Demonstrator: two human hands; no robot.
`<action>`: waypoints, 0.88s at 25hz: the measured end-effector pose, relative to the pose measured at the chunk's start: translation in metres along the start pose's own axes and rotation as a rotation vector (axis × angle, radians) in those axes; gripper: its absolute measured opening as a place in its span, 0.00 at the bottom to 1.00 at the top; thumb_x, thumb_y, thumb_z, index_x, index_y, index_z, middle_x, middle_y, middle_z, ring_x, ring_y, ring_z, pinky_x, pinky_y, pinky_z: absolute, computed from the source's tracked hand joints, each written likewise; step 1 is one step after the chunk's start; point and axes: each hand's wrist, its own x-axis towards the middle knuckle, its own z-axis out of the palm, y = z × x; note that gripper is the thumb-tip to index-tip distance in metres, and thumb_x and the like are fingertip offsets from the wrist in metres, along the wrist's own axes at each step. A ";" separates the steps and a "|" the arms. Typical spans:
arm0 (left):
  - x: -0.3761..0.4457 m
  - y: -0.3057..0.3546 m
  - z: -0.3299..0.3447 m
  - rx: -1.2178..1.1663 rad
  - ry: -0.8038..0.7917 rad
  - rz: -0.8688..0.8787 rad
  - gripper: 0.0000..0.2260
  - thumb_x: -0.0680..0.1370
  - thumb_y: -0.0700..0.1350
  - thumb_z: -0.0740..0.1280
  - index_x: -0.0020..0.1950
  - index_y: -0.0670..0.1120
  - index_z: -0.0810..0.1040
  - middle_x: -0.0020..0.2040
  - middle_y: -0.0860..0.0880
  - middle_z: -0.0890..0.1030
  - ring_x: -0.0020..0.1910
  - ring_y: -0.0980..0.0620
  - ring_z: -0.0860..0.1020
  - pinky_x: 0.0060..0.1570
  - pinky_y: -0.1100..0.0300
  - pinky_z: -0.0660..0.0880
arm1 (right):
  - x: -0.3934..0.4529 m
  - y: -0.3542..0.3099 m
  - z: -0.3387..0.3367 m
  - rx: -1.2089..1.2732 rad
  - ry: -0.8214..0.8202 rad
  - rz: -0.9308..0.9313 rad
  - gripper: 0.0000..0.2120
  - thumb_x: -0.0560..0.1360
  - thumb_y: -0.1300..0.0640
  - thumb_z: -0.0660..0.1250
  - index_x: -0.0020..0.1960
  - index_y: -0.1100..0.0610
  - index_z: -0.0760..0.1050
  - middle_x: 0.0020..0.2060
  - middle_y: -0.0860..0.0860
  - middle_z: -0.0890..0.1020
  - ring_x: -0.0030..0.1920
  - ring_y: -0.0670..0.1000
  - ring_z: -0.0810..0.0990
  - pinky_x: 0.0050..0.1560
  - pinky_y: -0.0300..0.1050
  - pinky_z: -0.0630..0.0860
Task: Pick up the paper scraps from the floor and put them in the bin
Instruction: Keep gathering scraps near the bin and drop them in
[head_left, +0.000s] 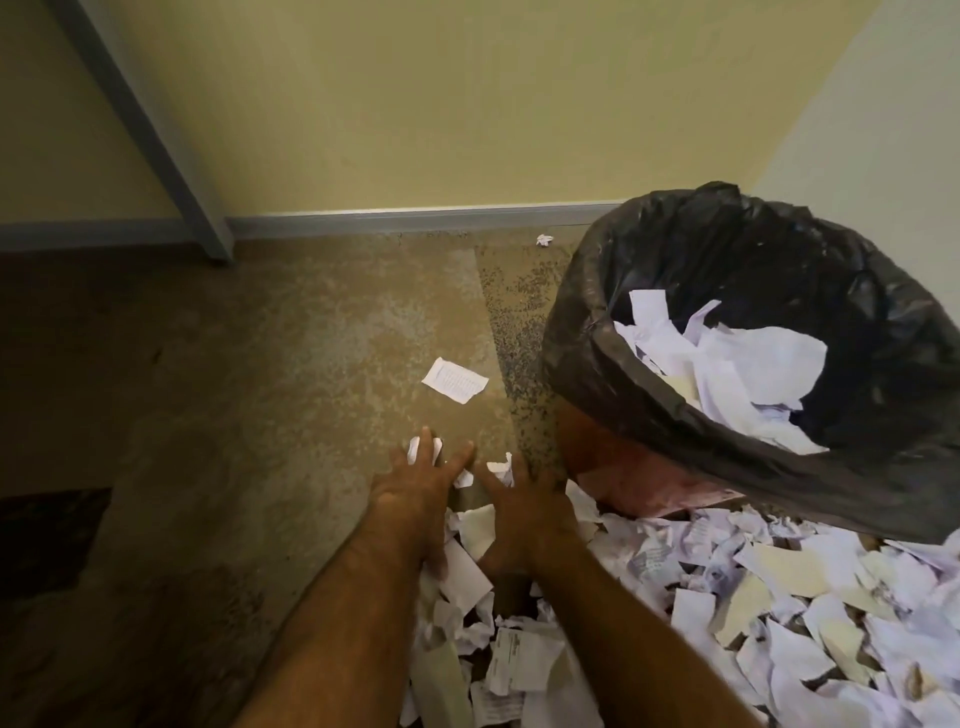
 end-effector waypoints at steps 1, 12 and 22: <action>-0.001 0.000 0.004 0.021 0.015 -0.006 0.63 0.55 0.55 0.83 0.77 0.63 0.43 0.79 0.43 0.42 0.77 0.34 0.47 0.67 0.40 0.68 | -0.001 -0.002 -0.001 -0.002 -0.007 -0.008 0.38 0.72 0.43 0.69 0.75 0.39 0.51 0.77 0.54 0.49 0.73 0.64 0.57 0.64 0.59 0.70; -0.001 0.005 0.020 -0.052 0.269 -0.007 0.14 0.72 0.45 0.71 0.58 0.52 0.80 0.59 0.49 0.78 0.56 0.47 0.78 0.53 0.56 0.76 | -0.034 -0.033 -0.003 -0.062 0.175 -0.228 0.12 0.78 0.61 0.62 0.60 0.57 0.75 0.58 0.57 0.77 0.58 0.58 0.74 0.53 0.50 0.72; -0.011 0.002 0.025 -0.113 0.194 -0.138 0.12 0.75 0.48 0.69 0.57 0.47 0.81 0.56 0.44 0.82 0.54 0.46 0.81 0.53 0.57 0.77 | -0.041 -0.025 -0.003 0.006 0.125 -0.175 0.08 0.78 0.64 0.61 0.52 0.62 0.78 0.53 0.59 0.81 0.54 0.60 0.80 0.53 0.52 0.76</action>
